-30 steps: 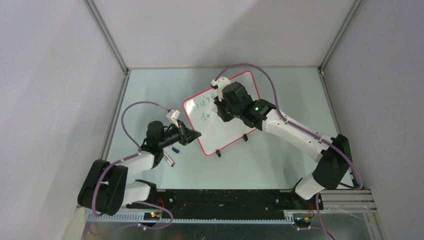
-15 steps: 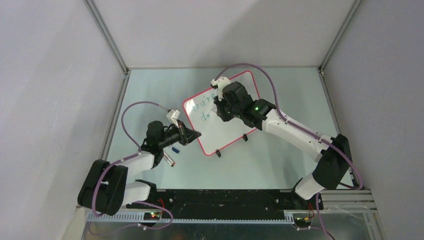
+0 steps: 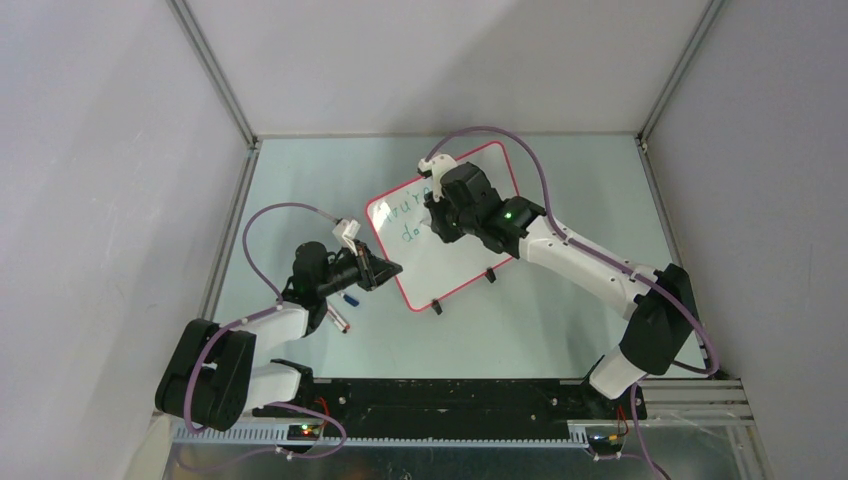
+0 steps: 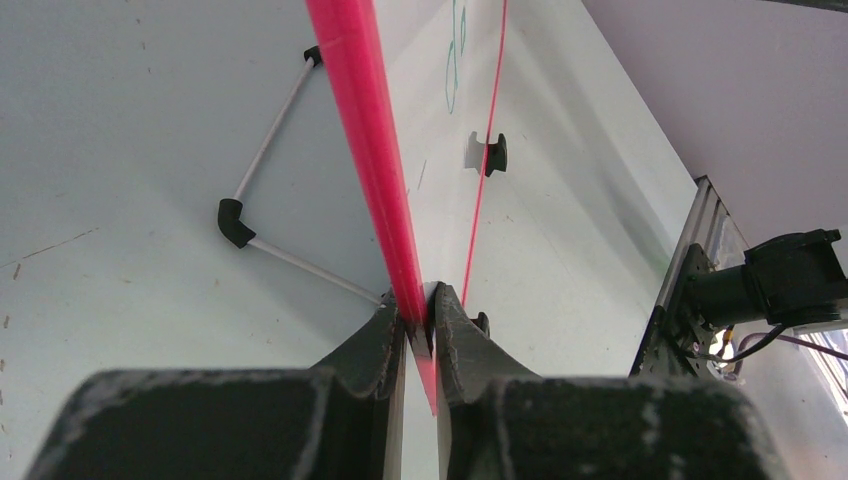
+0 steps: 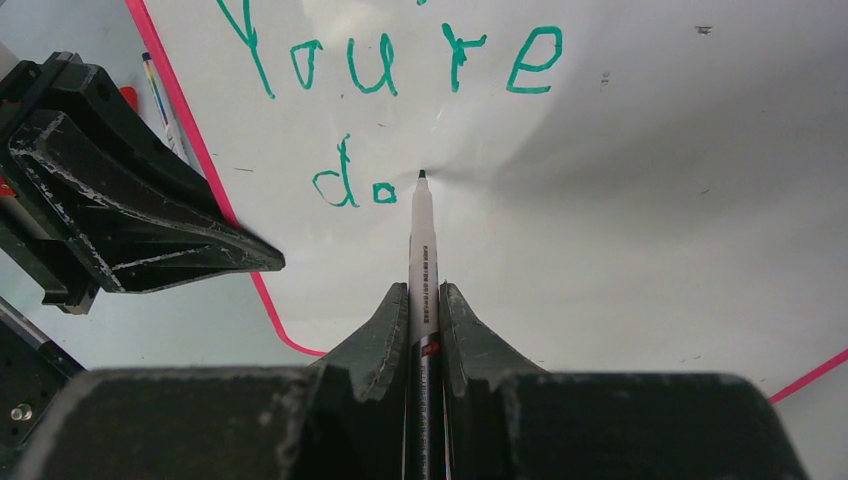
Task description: Write a sentence on the whiteboard
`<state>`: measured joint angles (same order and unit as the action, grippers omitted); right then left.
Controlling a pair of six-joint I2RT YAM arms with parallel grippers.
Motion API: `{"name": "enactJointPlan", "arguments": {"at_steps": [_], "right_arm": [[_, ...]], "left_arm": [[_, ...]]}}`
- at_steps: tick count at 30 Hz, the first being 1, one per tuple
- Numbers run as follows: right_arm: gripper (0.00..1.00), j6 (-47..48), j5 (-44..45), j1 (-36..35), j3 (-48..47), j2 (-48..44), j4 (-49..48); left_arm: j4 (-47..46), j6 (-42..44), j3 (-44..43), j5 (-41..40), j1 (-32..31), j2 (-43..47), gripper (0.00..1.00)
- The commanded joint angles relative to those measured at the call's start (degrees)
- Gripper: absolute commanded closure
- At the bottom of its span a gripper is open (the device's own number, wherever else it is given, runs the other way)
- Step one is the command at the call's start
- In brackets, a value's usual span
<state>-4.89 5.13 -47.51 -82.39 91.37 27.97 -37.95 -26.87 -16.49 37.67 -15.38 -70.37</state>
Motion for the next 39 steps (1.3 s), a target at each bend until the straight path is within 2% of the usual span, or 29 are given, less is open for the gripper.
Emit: {"name": "enactJointPlan", "arguments": {"at_steps": [1, 32, 39], "right_arm": [[1.00, 0.3, 0.5, 0.0, -2.8, 0.3, -2.3], [1.00, 0.1, 1.2, 0.2, -1.6, -0.5, -1.3], [1.00, 0.1, 1.4, 0.2, -1.2, -3.1, -1.7]], "left_arm": [[3.5, 5.1, -0.4, -3.9, -0.1, -0.3, 0.93], [3.6, 5.2, -0.4, -4.0, -0.1, -0.3, 0.93], [3.6, 5.2, -0.4, -3.9, -0.1, -0.3, 0.93]]}}
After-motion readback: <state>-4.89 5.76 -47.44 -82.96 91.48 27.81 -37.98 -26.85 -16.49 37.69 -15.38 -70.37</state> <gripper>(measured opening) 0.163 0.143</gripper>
